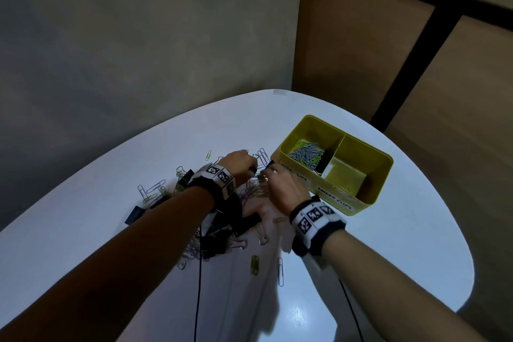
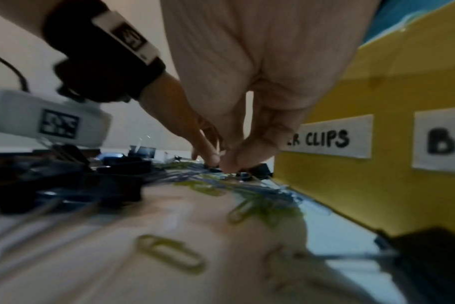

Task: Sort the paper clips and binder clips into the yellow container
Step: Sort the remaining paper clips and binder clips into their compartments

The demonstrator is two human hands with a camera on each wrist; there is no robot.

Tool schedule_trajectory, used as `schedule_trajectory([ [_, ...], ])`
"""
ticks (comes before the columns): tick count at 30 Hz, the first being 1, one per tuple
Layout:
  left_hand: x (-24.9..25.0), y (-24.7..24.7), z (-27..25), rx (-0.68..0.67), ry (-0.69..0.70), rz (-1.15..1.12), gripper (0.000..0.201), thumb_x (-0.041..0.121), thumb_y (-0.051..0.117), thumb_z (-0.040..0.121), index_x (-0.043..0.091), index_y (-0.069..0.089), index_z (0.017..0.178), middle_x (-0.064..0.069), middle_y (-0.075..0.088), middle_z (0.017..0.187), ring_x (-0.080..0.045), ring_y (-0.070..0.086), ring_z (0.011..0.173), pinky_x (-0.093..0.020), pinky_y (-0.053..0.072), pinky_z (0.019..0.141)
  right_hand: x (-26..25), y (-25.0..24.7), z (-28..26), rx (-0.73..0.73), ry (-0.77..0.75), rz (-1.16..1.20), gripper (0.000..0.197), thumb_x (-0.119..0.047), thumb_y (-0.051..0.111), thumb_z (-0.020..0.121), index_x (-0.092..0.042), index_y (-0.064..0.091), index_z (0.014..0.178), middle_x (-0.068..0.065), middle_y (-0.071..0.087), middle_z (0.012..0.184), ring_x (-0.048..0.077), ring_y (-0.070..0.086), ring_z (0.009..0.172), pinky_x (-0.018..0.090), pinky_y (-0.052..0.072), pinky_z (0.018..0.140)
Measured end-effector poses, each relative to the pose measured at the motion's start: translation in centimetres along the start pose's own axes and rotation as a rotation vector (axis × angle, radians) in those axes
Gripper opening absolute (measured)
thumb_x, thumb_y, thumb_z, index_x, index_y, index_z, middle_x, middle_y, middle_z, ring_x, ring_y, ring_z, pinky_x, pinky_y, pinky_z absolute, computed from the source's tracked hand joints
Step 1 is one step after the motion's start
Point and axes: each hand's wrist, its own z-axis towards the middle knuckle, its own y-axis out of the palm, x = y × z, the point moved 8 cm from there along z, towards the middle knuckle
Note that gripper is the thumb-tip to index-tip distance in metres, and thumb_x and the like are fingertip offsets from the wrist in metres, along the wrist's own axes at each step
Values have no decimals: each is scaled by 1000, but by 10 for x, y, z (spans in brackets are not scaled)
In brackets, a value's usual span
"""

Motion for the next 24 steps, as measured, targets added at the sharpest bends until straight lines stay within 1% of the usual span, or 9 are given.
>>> schedule_trajectory([
  [3, -2, 3, -1, 39, 54, 20, 17, 14, 53, 88, 9, 59, 103, -19, 51, 107, -37, 52, 99, -42, 44, 78, 5, -6, 19, -50, 10, -138, 34, -1, 45, 92, -8, 47, 125, 12, 45, 130, 38, 61, 102, 43, 48, 73],
  [7, -6, -15, -23, 249, 163, -69, 15, 9, 51, 90, -3, 60, 91, -27, 53, 92, -40, 54, 82, -45, 46, 71, 6, 2, 33, -127, 24, -247, 31, -3, 45, 94, -2, 48, 125, 19, 48, 128, 38, 61, 105, 42, 51, 78],
  [10, -18, -28, -47, 372, 177, -166, 27, 18, 45, 87, -1, 64, 86, -26, 56, 88, -36, 55, 78, -41, 47, 68, 5, 4, 35, -151, 46, -294, 30, 2, 41, 93, 1, 50, 122, 26, 45, 131, 38, 64, 102, 43, 54, 78],
  [12, -28, -24, -66, 411, 168, -185, 15, 11, 52, 84, 2, 64, 84, -21, 56, 86, -35, 55, 77, -40, 49, 65, 4, 4, 33, -154, 41, -314, 30, 4, 40, 93, 1, 50, 121, 27, 40, 136, 37, 66, 98, 42, 57, 76],
  [13, -32, -15, -75, 423, 169, -176, 10, 9, 56, 84, 3, 64, 84, -19, 56, 84, -34, 55, 75, -39, 50, 64, 3, 5, 32, -157, 29, -332, 30, 5, 42, 92, 0, 52, 120, 27, 39, 137, 36, 67, 96, 40, 57, 75],
  [15, -35, 10, -91, 392, 184, -143, 16, 17, 52, 87, 4, 62, 88, -17, 57, 85, -32, 57, 73, -41, 53, 61, 1, 6, 29, -175, 8, -368, 26, 3, 47, 91, -2, 55, 115, 26, 38, 136, 34, 68, 94, 37, 57, 72],
  [18, -32, 39, -108, 339, 195, -105, 20, 25, 43, 88, 10, 53, 97, -18, 56, 99, -35, 57, 84, -45, 55, 66, 2, 3, 24, -169, 12, -390, 28, -1, 47, 93, 0, 49, 121, 26, 38, 139, 35, 66, 100, 38, 55, 74],
  [22, -27, 42, -124, 353, 156, -85, 18, 20, 56, 87, 9, 54, 102, -16, 56, 106, -35, 56, 94, -43, 55, 70, 0, -11, 15, -100, -23, -397, 34, 1, 52, 90, 1, 46, 123, 22, 47, 131, 34, 65, 102, 37, 54, 76],
  [24, -27, 42, -128, 350, 132, -70, 24, 29, 60, 84, 9, 57, 97, -15, 59, 104, -34, 59, 92, -40, 56, 66, -5, -21, 6, -37, -45, -386, 32, 5, 49, 89, -1, 46, 121, 18, 54, 122, 33, 65, 101, 37, 52, 74],
])
